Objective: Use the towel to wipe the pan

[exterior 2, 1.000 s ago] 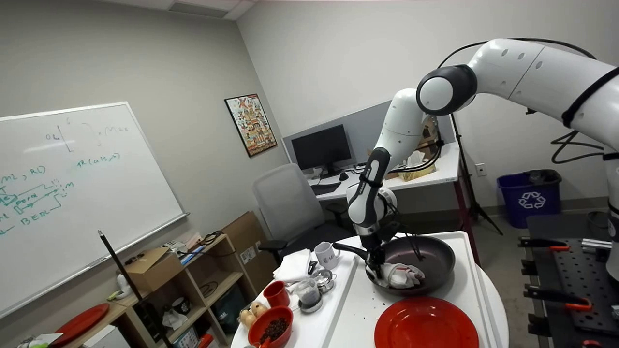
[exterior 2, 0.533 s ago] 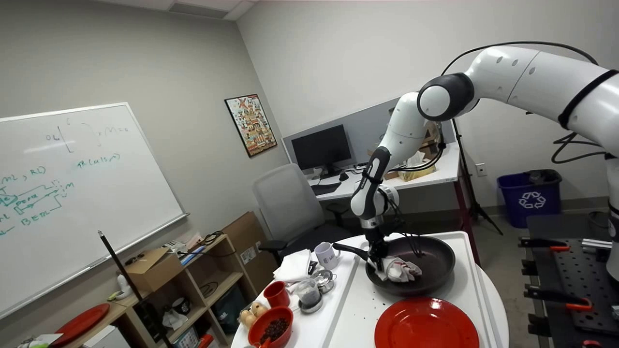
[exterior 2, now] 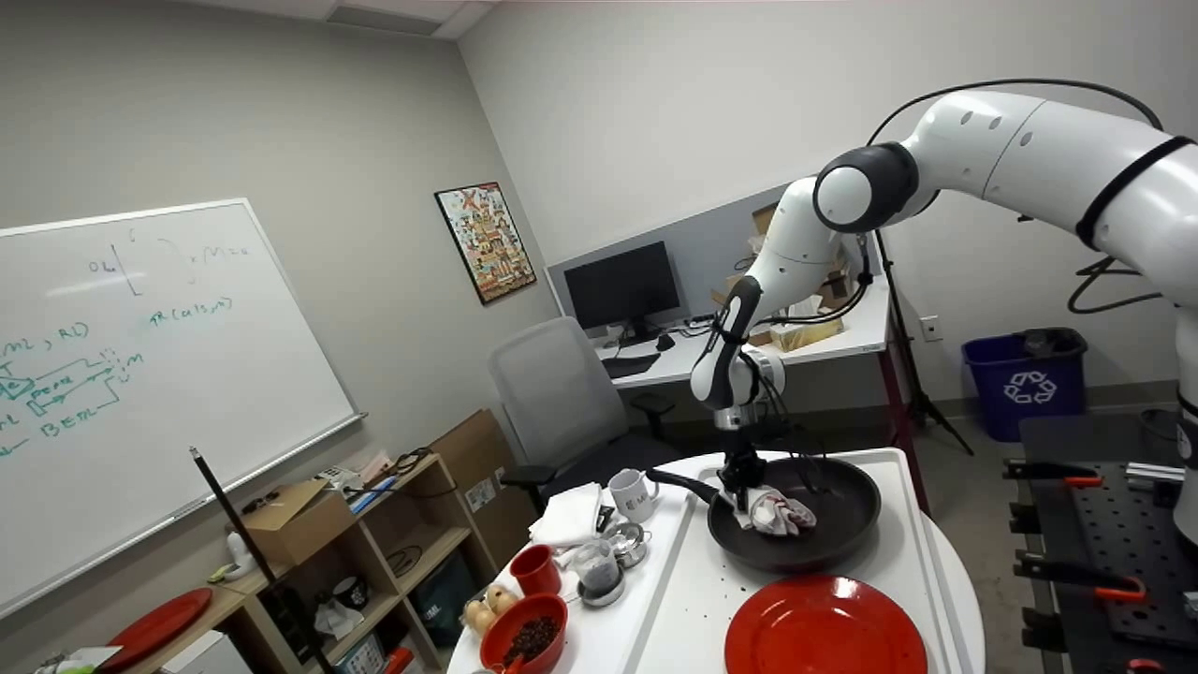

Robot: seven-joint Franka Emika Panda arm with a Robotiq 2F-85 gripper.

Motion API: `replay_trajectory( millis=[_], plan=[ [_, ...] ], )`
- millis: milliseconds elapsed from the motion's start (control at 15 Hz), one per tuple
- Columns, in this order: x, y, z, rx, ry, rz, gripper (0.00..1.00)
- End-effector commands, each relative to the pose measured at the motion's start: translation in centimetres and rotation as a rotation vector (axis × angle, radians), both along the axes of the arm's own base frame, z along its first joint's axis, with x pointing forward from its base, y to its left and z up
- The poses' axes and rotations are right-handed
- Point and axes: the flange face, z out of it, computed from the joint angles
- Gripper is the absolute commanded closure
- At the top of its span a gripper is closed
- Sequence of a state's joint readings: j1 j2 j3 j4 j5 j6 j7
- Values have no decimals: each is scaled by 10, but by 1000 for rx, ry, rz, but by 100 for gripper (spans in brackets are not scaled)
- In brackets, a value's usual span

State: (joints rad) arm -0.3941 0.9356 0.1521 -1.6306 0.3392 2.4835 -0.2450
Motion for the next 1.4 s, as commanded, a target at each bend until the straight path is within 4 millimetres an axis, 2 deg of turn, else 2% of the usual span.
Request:
replay_trajectory(
  millis=[0,600,933,1133,1333],
  plan=[
    [-24,-4,1,-31,-21,-56,96],
    [-95,13,24,-194,-73,-151,96],
    [-130,23,20,-200,-57,-168,96],
    [-140,41,12,-119,5,-59,96],
    [-141,60,5,-49,45,55,96]
  ],
)
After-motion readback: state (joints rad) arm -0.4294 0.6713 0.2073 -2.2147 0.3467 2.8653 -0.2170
